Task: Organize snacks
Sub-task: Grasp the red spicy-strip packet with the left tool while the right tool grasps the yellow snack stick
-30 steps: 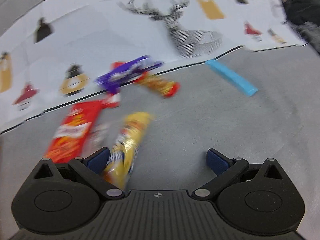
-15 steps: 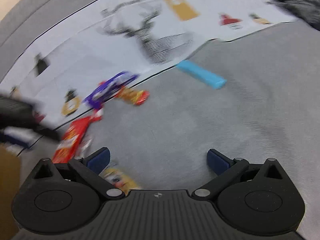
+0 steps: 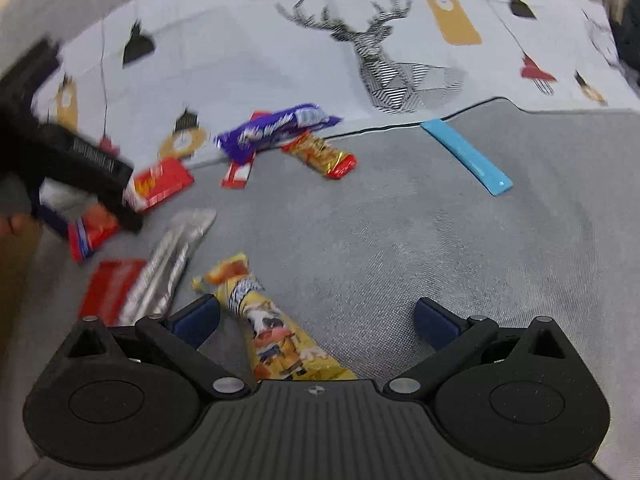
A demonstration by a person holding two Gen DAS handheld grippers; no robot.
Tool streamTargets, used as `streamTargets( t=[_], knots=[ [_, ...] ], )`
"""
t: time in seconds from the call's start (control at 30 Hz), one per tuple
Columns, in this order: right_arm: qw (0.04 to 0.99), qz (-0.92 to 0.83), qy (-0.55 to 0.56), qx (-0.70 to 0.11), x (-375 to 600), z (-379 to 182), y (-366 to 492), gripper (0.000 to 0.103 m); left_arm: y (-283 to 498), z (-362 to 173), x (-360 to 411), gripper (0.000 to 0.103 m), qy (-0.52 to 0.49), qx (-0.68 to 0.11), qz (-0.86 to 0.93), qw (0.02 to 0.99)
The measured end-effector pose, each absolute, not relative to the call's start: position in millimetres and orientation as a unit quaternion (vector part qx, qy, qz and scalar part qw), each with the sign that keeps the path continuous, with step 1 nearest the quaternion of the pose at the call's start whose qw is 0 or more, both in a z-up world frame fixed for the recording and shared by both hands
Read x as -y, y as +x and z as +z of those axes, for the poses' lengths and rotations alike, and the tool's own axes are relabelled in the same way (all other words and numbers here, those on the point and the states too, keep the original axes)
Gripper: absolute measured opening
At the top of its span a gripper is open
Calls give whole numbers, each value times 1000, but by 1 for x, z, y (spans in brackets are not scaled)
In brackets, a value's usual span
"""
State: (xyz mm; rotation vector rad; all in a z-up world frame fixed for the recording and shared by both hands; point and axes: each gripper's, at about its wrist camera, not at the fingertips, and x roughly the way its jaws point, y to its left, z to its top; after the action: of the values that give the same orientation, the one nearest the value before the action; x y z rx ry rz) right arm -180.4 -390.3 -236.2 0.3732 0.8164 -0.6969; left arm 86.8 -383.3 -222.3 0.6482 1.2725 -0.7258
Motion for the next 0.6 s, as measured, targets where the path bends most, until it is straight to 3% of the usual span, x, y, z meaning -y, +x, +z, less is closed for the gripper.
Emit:
streamTargets(
  t=[0.07, 0.13, 0.17, 0.2, 0.27, 0.47, 0.5, 0.6],
  knots=[
    [844, -323, 145, -404, 385, -239, -176, 103, 80, -222, 396, 102, 324, -556, -351, 680],
    [846, -313, 138, -409, 385, -237, -177, 99, 71, -217, 401, 89, 343, -531, -378, 676],
    [848, -313, 136, -406, 384, -235, -178, 86, 67, -212, 399, 78, 342, -523, -388, 677],
    [851, -312, 133, -402, 382, -232, -178, 61, 63, -207, 397, 70, 343, -515, -391, 681],
    [854, -301, 134, -402, 377, -226, -176, 31, 57, -202, 391, 64, 342, -507, -390, 688],
    [851, -344, 157, -366, 367, -201, -192, 28, 49, -163, 353, 40, 290, -508, -392, 710],
    [849, -354, 166, -356, 366, -194, -198, 28, 49, -152, 346, 4, 279, -507, -396, 713],
    [840, -383, 199, -328, 360, -171, -216, 28, 48, -119, 318, 0, 241, -505, -407, 722]
  ],
)
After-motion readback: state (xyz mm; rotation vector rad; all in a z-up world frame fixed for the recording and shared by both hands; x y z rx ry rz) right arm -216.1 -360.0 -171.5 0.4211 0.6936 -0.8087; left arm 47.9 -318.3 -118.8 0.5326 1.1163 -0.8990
